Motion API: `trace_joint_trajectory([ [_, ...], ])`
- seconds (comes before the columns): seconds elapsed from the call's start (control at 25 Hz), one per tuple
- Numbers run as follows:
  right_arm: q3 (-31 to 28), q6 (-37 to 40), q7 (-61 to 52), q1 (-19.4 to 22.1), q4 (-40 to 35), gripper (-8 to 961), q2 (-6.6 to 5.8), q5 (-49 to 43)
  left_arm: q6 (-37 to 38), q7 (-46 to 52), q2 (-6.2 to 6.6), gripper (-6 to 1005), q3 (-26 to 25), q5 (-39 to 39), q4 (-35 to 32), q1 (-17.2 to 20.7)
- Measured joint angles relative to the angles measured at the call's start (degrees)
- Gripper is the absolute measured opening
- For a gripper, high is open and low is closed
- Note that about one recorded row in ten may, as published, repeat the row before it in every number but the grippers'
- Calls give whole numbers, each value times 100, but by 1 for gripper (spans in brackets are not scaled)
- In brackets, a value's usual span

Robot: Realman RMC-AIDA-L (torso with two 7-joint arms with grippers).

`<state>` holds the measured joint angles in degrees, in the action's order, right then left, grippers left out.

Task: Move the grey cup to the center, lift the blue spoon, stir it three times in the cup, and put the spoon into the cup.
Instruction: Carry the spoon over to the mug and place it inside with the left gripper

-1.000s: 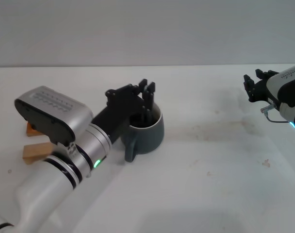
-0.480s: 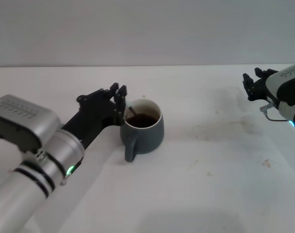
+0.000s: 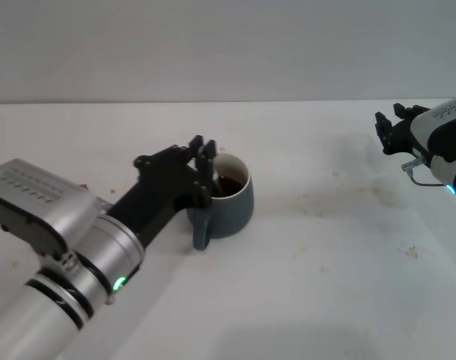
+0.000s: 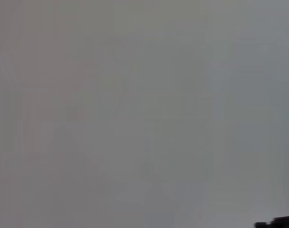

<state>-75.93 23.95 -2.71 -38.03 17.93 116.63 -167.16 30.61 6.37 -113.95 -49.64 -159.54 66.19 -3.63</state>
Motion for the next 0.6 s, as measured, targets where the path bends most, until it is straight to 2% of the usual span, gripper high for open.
trace_joint_trajectory([
  [0.12, 0, -2, 0, -3, 0, 302, 0, 0, -1, -9, -70, 128, 97, -28, 1, -74],
  [0.16, 0, -4, -1, -3, 0, 302, -1, 0, -1, -34, -144, 128, 120, -51, -62, -171],
  [0.2, 0, -4, -1, -3, 0, 302, -1, 0, -1, -34, -144, 128, 120, -51, -62, -171],
  [0.36, 0, -5, -1, -2, 0, 302, 0, 0, -13, 3, -317, 128, -35, -94, -517, -614],
  [0.6, 0, -5, -1, 13, 1, 302, -1, 0, -58, 85, -351, 128, -375, -85, -922, -949],
])
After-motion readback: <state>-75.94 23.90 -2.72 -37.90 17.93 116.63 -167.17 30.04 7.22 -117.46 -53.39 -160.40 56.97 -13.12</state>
